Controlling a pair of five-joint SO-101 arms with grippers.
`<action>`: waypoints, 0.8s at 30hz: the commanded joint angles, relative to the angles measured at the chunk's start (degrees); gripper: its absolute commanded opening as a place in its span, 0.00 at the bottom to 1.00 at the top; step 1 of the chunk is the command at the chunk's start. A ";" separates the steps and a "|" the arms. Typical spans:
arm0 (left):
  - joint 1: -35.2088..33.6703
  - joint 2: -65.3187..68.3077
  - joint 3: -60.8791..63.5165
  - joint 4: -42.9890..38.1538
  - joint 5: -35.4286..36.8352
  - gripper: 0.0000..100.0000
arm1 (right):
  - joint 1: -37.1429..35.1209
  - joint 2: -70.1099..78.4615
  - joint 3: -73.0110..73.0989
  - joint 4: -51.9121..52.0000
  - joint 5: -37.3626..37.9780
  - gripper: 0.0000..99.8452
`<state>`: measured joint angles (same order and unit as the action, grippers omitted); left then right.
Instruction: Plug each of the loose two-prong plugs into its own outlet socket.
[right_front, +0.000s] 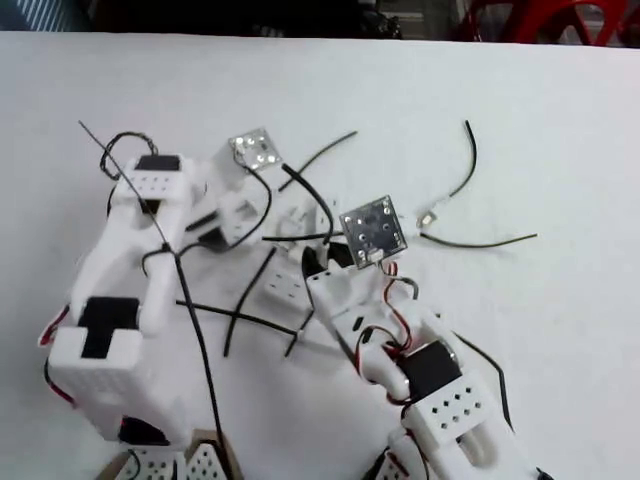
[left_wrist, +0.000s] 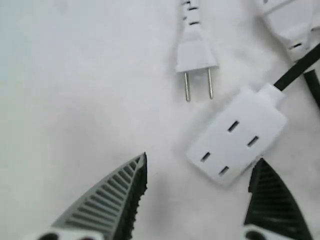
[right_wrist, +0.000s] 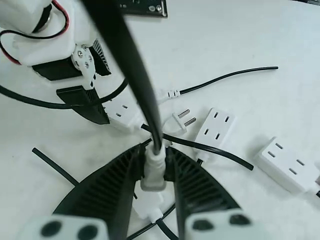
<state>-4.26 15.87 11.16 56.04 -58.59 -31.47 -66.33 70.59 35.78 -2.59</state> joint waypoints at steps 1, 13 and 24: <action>1.71 2.51 -5.10 1.14 -0.70 0.32 | 0.48 -0.57 -0.18 -1.19 -0.26 0.02; 3.56 6.02 -5.89 3.78 -0.35 0.20 | 0.57 -0.57 -0.18 -1.19 -0.26 0.02; 4.18 5.93 -11.52 21.71 18.20 0.16 | 0.66 -0.57 -0.18 -1.19 -0.26 0.02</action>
<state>-1.19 22.46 4.22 74.51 -50.24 -31.47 -66.33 70.59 35.78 -2.59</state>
